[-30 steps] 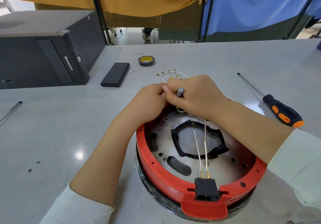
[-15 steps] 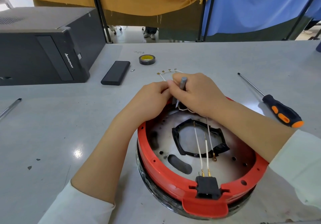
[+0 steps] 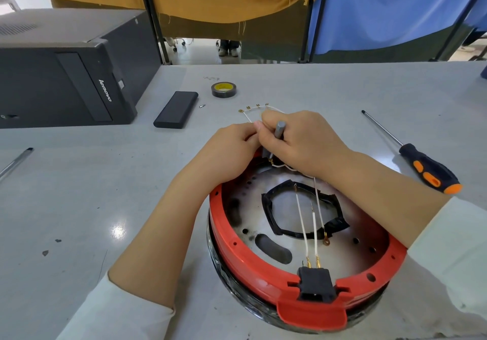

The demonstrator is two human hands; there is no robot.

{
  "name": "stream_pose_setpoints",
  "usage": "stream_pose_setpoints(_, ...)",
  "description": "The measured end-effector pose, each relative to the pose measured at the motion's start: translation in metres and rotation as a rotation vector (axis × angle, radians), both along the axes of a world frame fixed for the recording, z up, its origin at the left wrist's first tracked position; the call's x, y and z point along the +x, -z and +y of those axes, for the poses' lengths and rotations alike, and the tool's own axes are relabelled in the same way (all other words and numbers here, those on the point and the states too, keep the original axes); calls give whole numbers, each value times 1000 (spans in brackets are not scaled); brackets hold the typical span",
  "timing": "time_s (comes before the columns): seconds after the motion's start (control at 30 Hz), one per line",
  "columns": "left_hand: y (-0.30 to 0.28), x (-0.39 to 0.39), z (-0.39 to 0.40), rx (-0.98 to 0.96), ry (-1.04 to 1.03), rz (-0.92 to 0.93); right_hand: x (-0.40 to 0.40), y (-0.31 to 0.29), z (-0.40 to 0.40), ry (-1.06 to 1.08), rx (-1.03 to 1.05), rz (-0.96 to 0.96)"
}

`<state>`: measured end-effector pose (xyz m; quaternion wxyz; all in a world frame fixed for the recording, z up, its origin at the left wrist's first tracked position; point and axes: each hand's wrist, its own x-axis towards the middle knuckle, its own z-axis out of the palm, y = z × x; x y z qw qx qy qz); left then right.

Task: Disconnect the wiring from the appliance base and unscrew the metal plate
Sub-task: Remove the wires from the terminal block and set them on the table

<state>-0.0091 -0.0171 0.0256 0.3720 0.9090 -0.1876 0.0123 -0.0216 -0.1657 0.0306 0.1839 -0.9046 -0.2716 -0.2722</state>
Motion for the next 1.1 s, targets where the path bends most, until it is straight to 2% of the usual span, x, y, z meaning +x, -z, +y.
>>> stream_pose_setpoints(0.2,-1,0,1,14,-2,29,-3,2,2,-64,-109,-113)
stream_pose_setpoints(0.27,-1,0,1,10,-4,30,-2,2,3,-10,-108,-52)
stream_pose_setpoints(0.43,0,0,0,22,0,-13,7,0,7,96,46,191)
stream_pose_setpoints(0.5,1,1,0,34,0,-7,10,-1,9,152,22,238)
stream_pose_setpoints(0.63,2,2,0,44,-15,17,7,3,9,176,-66,173)
stream_pose_setpoints(0.8,-1,-1,1,15,26,1,1,1,3,84,76,86)
stream_pose_setpoints(0.97,-1,0,1,26,-19,27,-3,-2,12,100,-134,-8)
stream_pose_setpoints(1.1,-3,1,1,164,-10,23,-4,-2,17,169,-344,-50)
